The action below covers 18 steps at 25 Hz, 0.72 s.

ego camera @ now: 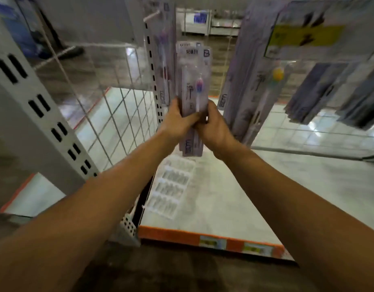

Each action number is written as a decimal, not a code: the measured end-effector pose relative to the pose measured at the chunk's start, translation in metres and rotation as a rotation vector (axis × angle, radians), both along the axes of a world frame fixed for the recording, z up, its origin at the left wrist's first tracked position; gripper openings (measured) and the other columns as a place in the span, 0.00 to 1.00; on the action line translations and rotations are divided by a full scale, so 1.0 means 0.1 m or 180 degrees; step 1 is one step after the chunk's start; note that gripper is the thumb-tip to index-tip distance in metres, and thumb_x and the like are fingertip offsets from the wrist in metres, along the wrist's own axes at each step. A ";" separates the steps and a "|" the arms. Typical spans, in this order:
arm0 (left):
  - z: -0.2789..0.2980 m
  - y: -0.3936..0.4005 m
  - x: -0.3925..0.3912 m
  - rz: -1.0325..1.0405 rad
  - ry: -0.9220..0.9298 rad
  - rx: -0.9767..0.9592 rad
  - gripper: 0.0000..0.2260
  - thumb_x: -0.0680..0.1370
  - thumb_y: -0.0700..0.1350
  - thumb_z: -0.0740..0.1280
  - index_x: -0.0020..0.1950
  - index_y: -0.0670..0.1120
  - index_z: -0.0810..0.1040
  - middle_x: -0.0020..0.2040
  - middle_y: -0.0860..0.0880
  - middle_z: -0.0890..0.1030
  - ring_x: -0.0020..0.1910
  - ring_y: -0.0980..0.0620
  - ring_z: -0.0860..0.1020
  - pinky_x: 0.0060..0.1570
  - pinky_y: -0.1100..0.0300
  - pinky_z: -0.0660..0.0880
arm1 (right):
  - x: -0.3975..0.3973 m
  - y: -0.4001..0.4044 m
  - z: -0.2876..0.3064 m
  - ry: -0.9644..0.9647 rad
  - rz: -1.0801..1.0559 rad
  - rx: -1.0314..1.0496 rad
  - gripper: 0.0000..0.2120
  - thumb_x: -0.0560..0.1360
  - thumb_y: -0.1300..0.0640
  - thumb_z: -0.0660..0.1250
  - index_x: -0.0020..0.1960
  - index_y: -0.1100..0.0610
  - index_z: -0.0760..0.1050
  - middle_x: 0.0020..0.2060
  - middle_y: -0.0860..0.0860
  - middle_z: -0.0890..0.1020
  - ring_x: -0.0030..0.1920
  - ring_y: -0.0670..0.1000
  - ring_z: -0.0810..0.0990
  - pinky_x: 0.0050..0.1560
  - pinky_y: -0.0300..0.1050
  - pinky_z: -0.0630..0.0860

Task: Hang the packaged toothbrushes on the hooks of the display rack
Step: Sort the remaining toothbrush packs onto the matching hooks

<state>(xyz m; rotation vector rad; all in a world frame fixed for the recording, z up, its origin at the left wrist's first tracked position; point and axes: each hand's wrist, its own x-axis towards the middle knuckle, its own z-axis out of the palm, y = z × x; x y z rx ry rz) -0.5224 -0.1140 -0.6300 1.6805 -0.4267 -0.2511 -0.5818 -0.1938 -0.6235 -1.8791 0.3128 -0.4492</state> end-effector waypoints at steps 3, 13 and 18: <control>0.02 -0.08 0.13 0.0172 -0.0151 -0.0325 0.25 0.74 0.44 0.71 0.67 0.45 0.64 0.62 0.46 0.77 0.57 0.50 0.78 0.55 0.60 0.76 | 0.22 -0.05 0.00 -0.0241 0.0009 0.0083 0.15 0.75 0.62 0.64 0.60 0.56 0.68 0.52 0.54 0.78 0.54 0.55 0.78 0.58 0.52 0.76; 0.43 -0.10 0.50 0.0691 -0.0320 -0.0536 0.24 0.73 0.49 0.71 0.64 0.45 0.67 0.59 0.47 0.78 0.55 0.49 0.78 0.57 0.55 0.75 | 0.76 -0.04 0.25 -0.0743 0.0486 0.0118 0.13 0.77 0.69 0.60 0.61 0.65 0.65 0.59 0.59 0.77 0.58 0.54 0.77 0.63 0.50 0.74; 0.36 -0.13 0.52 0.0629 -0.0192 -0.0662 0.17 0.75 0.49 0.69 0.59 0.47 0.67 0.52 0.51 0.77 0.45 0.58 0.77 0.40 0.70 0.73 | 0.83 -0.05 0.18 -0.0777 0.0604 0.0039 0.13 0.78 0.67 0.59 0.62 0.65 0.65 0.60 0.58 0.75 0.58 0.52 0.76 0.64 0.49 0.73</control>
